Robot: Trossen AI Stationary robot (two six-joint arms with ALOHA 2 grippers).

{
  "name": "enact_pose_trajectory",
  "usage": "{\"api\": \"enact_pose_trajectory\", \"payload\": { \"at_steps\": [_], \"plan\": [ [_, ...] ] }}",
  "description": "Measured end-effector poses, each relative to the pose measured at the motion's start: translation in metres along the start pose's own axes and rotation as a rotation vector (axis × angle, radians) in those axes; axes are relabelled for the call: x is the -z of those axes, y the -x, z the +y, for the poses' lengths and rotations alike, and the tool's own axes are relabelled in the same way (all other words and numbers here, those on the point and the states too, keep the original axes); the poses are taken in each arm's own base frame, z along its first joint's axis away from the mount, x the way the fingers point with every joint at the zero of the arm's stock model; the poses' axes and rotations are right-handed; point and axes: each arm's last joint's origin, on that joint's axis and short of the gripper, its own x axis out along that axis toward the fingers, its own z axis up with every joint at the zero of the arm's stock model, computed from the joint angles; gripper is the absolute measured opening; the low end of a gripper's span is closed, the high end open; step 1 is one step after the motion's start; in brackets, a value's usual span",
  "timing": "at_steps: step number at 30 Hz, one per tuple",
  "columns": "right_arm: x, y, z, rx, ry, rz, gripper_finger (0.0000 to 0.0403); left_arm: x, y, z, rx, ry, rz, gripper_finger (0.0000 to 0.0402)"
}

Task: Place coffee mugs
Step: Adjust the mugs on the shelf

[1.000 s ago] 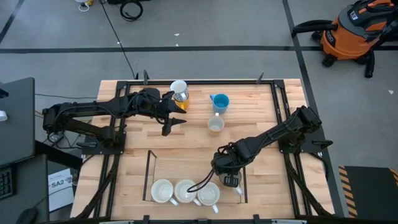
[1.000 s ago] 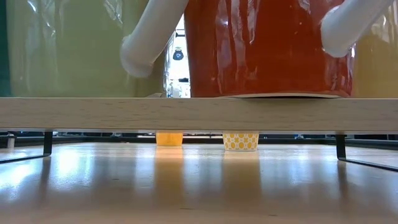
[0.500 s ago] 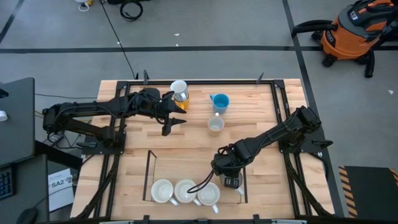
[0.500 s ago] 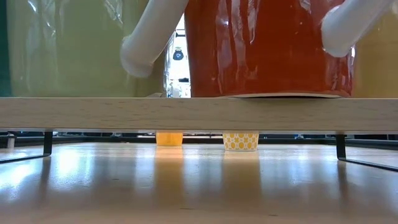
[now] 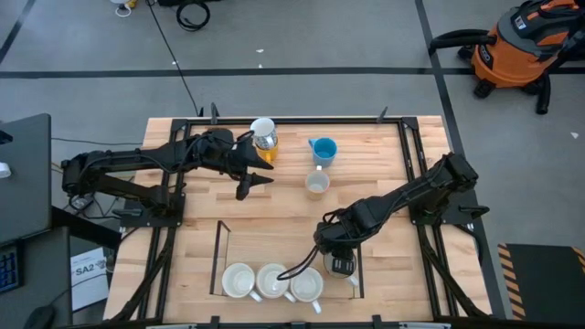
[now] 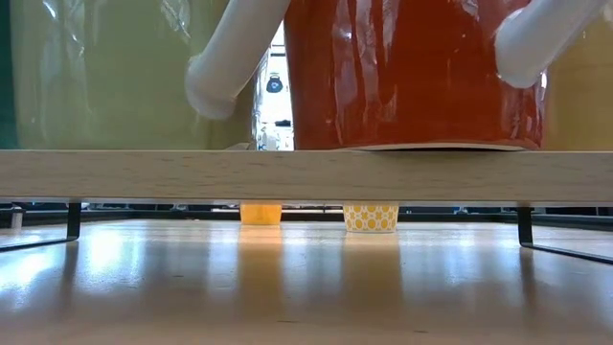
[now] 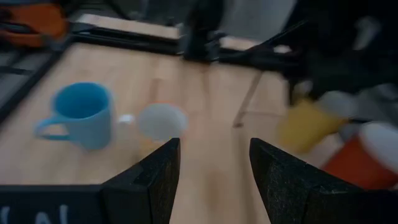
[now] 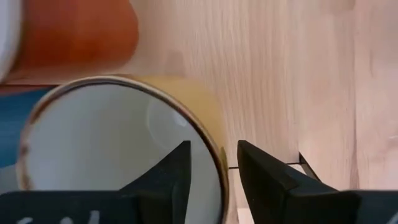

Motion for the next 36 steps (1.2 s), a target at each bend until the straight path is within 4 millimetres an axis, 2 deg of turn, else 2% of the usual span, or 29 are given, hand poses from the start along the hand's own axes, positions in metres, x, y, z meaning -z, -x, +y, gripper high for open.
{"api": "enact_pose_trajectory", "payload": {
  "at_steps": [6,12,17,22,28,32,36],
  "plan": [
    [0.005,0.021,-0.003,-0.013,0.013,-0.066,0.0137,0.001,-0.003,-0.024,0.132,0.036,0.016,0.0199],
    [0.008,0.032,-0.005,0.009,0.014,-0.122,0.0137,0.007,-0.005,-0.066,0.283,0.008,0.056,0.0199],
    [0.007,0.032,-0.005,0.007,0.015,-0.129,0.0137,0.001,0.003,-0.103,0.351,0.008,0.076,0.0199],
    [0.006,0.032,-0.004,0.001,0.016,-0.137,0.0137,-0.007,0.02,-0.132,0.312,0.017,0.132,0.0198],
    [-0.002,0.033,-0.003,-0.036,0.063,-0.203,0.0137,-0.024,0.038,-0.153,0.223,0.047,0.194,0.0187],
    [-0.013,0.036,-0.002,-0.083,0.102,-0.294,0.0137,-0.025,0.035,-0.167,0.236,0.035,0.259,0.0182],
    [-0.021,0.039,-0.001,-0.113,0.14,-0.364,0.0137,-0.011,0.021,-0.178,0.221,-0.007,0.365,0.0181]
  ]
}}
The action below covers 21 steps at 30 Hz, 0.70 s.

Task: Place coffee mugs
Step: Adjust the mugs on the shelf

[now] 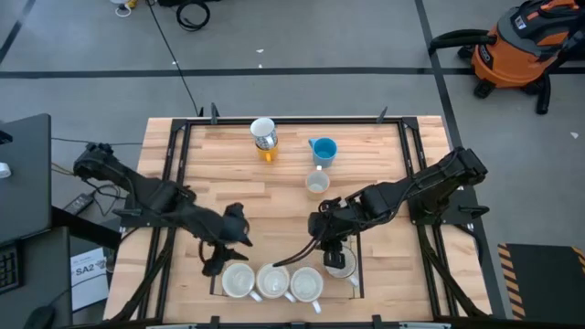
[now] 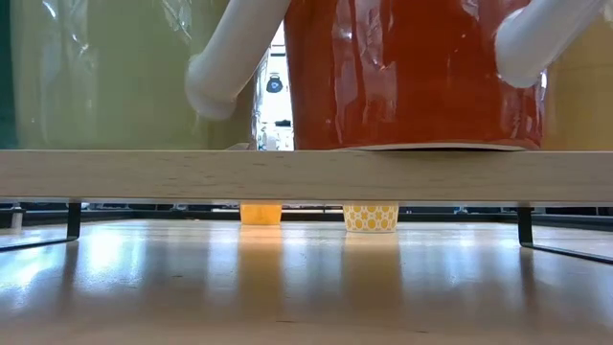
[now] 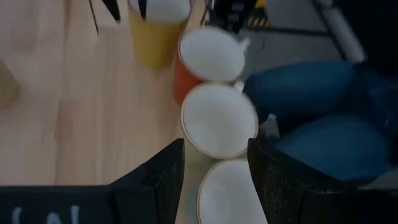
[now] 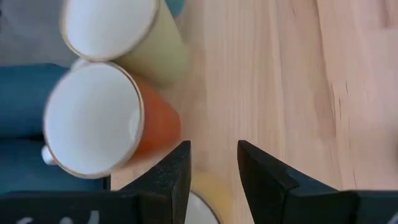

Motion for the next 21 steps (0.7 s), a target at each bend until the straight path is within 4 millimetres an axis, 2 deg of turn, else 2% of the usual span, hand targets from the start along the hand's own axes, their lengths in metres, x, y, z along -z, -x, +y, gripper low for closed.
{"api": "enact_pose_trajectory", "payload": {
  "at_steps": [13,21],
  "plan": [
    [-0.005,0.0,0.002,-0.026,0.034,-0.051,0.0137,0.02,-0.053,0.001,-0.084,-0.023,0.25,0.0181],
    [-0.005,0.0,0.003,-0.029,0.035,-0.053,0.0137,0.027,-0.064,0.0,-0.067,-0.023,0.331,0.0181]
  ]
}}
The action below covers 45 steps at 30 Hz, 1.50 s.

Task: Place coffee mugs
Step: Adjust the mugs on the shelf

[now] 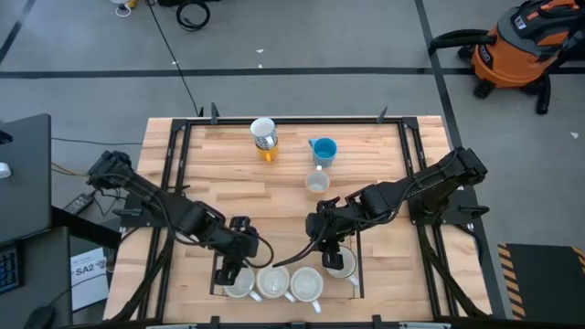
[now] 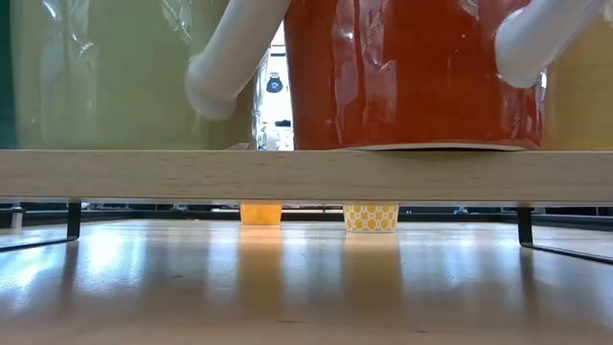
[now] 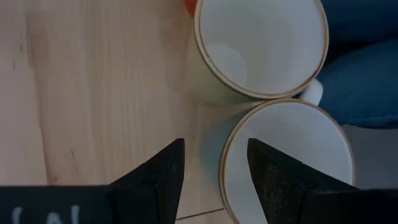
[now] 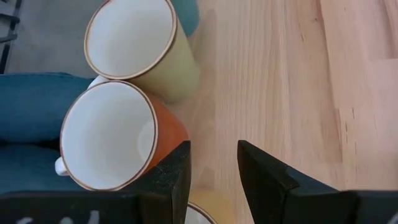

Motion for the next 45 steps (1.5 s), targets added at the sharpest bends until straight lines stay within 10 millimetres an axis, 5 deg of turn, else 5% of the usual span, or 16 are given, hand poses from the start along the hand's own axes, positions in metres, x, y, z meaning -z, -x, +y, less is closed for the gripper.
{"api": "enact_pose_trajectory", "payload": {
  "at_steps": [19,45],
  "plan": [
    [-0.001,0.0,0.0,-0.004,0.0,-0.008,0.0137,0.007,-0.017,-0.005,-0.039,0.001,0.095,0.0175],
    [-0.001,0.0,0.0,-0.004,0.0,-0.009,0.0137,0.013,-0.016,-0.005,0.004,-0.001,0.17,0.0036]
  ]
}}
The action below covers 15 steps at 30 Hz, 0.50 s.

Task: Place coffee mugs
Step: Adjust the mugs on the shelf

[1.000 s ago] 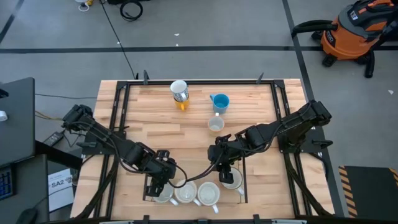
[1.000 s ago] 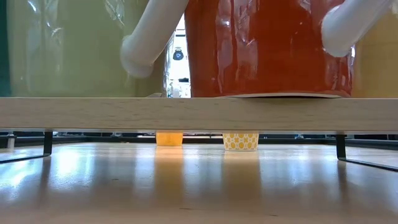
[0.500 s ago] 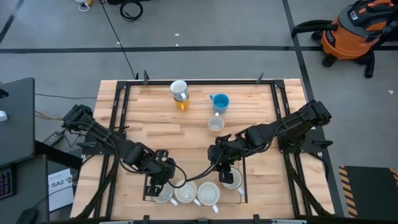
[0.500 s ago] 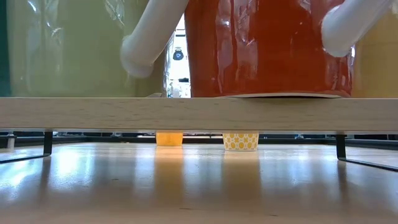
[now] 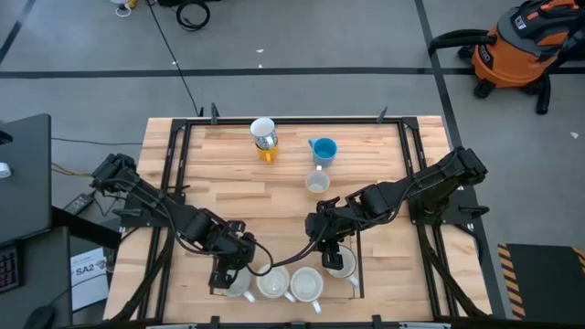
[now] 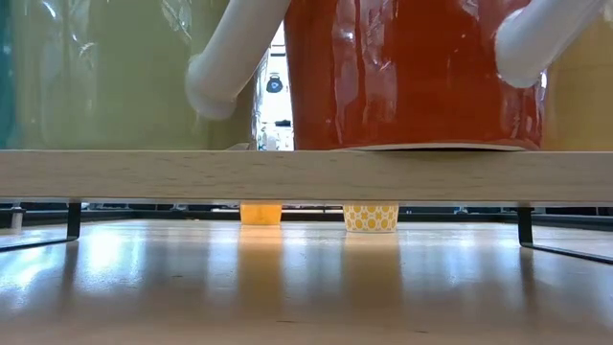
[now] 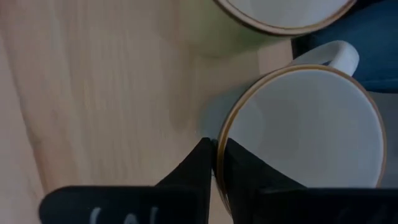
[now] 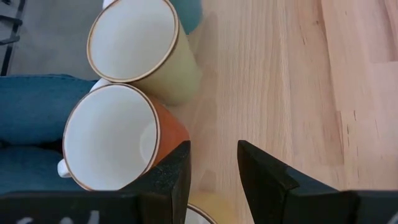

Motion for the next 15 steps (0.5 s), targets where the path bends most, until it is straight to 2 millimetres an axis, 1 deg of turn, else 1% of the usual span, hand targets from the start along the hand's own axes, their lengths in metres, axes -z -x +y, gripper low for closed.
{"api": "enact_pose_trajectory", "payload": {
  "at_steps": [15],
  "plan": [
    [0.0,0.0,0.0,0.0,0.0,0.0,0.0137,0.002,0.0002,0.0006,0.001,0.01,0.024,0.0038]
  ]
}}
